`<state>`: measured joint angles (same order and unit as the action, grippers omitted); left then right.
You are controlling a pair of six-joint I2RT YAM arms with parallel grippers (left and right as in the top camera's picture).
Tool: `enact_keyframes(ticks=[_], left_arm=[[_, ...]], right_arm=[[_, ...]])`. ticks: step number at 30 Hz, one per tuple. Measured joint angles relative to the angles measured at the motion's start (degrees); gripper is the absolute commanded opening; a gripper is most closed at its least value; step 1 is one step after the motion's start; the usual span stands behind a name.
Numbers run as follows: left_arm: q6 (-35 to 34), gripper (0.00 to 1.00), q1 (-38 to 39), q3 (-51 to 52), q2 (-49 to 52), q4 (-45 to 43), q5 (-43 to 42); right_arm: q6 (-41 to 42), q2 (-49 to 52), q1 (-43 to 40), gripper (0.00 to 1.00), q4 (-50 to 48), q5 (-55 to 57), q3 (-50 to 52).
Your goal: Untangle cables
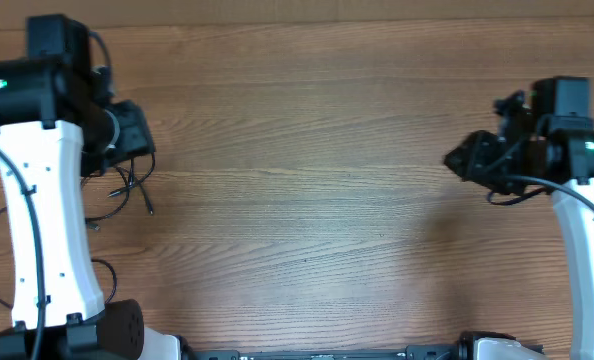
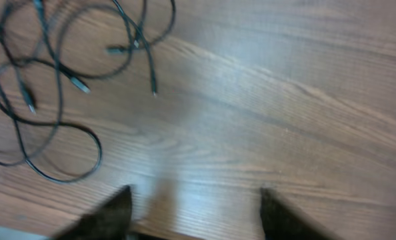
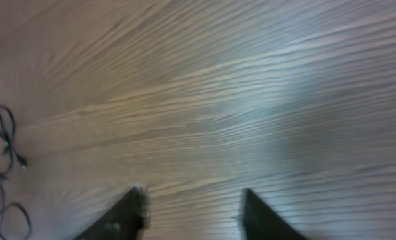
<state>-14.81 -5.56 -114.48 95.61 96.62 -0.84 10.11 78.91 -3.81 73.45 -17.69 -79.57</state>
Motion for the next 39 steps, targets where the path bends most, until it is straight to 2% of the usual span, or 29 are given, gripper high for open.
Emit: enact_keyframes(ticks=[1,4,5,6,7,8,10,11,12,14,15,16,19,22,24,25,26,31,34,39], left_arm=[[0.0,0.04,0.92,1.07,0.0,0.04,-0.04],[0.2,0.04,4.59,5.05,0.02,0.07,-0.09],[0.17,0.04,5.86,6.43,0.02,-0.07,-0.11],[0.17,0.04,7.04,7.56,0.02,-0.07,-0.2],[0.2,0.04,8.46,8.94,0.02,0.07,-0.24],[0.2,0.04,9.6,9.88,0.02,0.0,-0.24],[0.2,0.22,13.2,12.26,0.02,0.02,-0.26],[0.42,0.34,14.67,12.96,0.02,0.0,-0.5],[1.4,0.43,15.85,13.6,0.02,0.07,-0.92],[2.71,0.51,17.97,15.32,-0.09,0.02,-1.99],[2.86,0.59,18.93,16.48,-0.37,-0.09,-2.23],[3.15,0.62,19.89,17.79,-0.76,0.09,-2.69],[3.67,0.66,20.33,20.33,-2.69,0.02,-3.28],[4.09,0.77,20.33,22.82,-6.21,0.04,-3.28],[4.22,0.81,20.33,24.46,-8.87,0.04,-3.28],[4.31,0.87,20.33,25.57,-10.62,0.17,-3.28],[4.28,1.0,20.33,26.05,-11.5,0.24,-3.28],[0.7,1.0,20.33,31.21,-18.16,0.17,-1.25],[-2.84,1.0,20.31,32.83,-21.97,-0.96,1.75],[-4.76,1.0,20.33,34.38,-30.1,-5.86,3.52]], right_arm=[[-0.04,0.2,1.01,0.52,0.09,-0.15,0.0],[-0.92,1.6,3.89,0.48,-0.15,-0.09,0.0],[-1.01,2.1,4.52,0.42,-0.37,-0.07,0.0],[-1.14,2.36,4.83,0.15,-0.46,-0.04,0.0],[-1.03,2.75,5.31,0.04,-0.61,0.02,0.0],[-1.44,2.95,5.6,0.04,-0.61,-0.02,0.0],[-1.22,3.13,6.23,0.04,-0.5,-0.07,0.0],[-1.18,3.13,6.21,0.04,-0.39,-0.07,0.0],[-1.16,3.13,6.21,0.19,-0.28,-0.04,0.0],[-1.01,3.13,6.21,0.62,0.13,-0.02,0.0],[-1.11,3.13,6.21,0.73,0.33,0.0,0.0],[-1.16,3.13,6.21,0.77,0.52,-0.02,0.0],[-1.33,3.13,6.21,0.81,0.72,0.02,0.0],[-1.33,3.13,6.21,0.82,1.88,0.04,0.0],[-1.27,3.13,6.21,0.86,4.07,0.37,0.0],[-1.18,3.13,6.21,0.87,5.11,0.76,0.0],[-1.2,3.13,6.21,0.88,6.47,1.36,-0.04],[-1.07,3.13,6.21,1.0,13.68,4.66,-0.07],[-0.87,2.95,6.21,1.0,16.04,5.81,-0.07],[0.13,-2.25,6.21,1.0,13.14,7.26,2.19]])
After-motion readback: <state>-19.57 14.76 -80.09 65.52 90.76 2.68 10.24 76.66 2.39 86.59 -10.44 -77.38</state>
